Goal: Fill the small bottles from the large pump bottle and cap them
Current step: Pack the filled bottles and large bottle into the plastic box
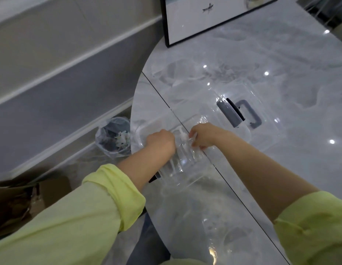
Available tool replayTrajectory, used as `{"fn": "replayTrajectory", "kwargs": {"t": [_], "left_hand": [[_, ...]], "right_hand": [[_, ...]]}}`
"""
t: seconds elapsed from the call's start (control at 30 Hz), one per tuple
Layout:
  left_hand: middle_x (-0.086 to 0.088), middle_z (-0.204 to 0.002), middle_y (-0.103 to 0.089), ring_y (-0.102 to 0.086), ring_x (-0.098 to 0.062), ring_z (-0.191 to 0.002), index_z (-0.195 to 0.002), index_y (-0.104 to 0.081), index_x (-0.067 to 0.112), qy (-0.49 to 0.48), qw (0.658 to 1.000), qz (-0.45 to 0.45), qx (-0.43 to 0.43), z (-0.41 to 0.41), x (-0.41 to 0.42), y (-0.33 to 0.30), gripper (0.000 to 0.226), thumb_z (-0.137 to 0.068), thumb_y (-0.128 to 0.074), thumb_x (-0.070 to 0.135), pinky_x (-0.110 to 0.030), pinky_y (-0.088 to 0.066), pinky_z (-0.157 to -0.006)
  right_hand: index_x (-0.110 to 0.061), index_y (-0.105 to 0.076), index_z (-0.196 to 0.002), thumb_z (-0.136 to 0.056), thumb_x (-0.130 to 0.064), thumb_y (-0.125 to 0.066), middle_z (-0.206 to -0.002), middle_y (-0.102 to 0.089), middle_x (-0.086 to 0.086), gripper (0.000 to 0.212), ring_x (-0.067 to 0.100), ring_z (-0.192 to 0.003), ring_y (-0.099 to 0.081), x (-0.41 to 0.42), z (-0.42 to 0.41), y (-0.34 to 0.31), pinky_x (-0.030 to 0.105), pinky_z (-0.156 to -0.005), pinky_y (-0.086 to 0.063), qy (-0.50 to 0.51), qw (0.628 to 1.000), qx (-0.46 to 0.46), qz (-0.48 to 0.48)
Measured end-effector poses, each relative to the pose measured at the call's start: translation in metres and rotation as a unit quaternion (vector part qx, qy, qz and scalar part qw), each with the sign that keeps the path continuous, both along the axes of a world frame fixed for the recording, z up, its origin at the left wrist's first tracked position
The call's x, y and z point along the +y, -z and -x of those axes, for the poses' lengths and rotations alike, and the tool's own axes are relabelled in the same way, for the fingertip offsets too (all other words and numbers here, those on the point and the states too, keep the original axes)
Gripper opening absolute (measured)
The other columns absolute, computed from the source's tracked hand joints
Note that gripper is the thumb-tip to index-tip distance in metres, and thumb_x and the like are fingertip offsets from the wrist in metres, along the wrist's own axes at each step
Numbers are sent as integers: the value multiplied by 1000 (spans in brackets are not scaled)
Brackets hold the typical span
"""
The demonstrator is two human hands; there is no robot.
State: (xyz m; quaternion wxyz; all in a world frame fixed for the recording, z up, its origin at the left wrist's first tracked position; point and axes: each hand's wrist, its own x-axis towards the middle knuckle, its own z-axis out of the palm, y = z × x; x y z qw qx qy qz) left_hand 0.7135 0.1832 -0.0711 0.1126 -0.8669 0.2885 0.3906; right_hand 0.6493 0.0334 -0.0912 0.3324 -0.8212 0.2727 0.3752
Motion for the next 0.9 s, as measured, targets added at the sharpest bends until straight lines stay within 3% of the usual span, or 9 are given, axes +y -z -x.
{"fn": "replayTrajectory", "kwargs": {"t": [0.23,0.43,0.5,0.63,0.77,0.9], "left_hand": [[-11,-127,-52,-59,-32,-117,-134,-53,16,92,993,59,-38,6,7,-1,46,-90,-66,7,-34,-39,-75],[-6,-130,-52,-55,-26,-121,-131,-60,21,186,978,10,-88,9,12,-3,40,-93,-64,11,-32,-33,-80],[-5,-132,-54,-56,-25,-123,-133,-59,18,179,980,-5,-84,6,12,-4,40,-94,-63,10,-31,-32,-81],[-4,-127,-58,-62,-25,-116,-126,-63,14,170,982,-13,-75,1,16,-8,33,-93,-62,6,-32,-36,-75],[-5,-123,-58,-62,-26,-111,-120,-64,11,171,982,1,-75,0,18,-14,30,-93,-58,1,-32,-37,-72],[-4,-122,-59,-62,-25,-101,-119,-67,17,123,990,67,-34,-5,21,-19,25,-98,-55,10,-32,-41,-66]], "right_hand": [[-10,-54,-116,-88,-7,-76,-104,-61,15,36,37,-85,-76,5,8,-2,49,-79,-64,23,999,-14,19],[-14,-60,-105,-83,-9,-81,-94,-67,10,31,27,-82,-75,6,12,-3,43,-78,-65,57,997,-6,-55],[-6,-61,-110,-86,-2,-78,-92,-68,13,30,25,-78,-73,7,13,-5,41,-74,-65,92,990,3,-108],[-3,-62,-113,-91,-1,-73,-108,-69,24,25,29,-91,-72,8,15,-9,41,-76,-65,119,979,9,-165],[-8,-63,-116,-91,-4,-73,-115,-71,18,27,29,-106,-72,7,14,-14,39,-81,-64,106,983,9,-151],[-10,-65,-119,-93,-7,-71,-116,-69,15,27,26,-108,-70,9,16,-26,36,-79,-63,100,989,-29,-109]]}}
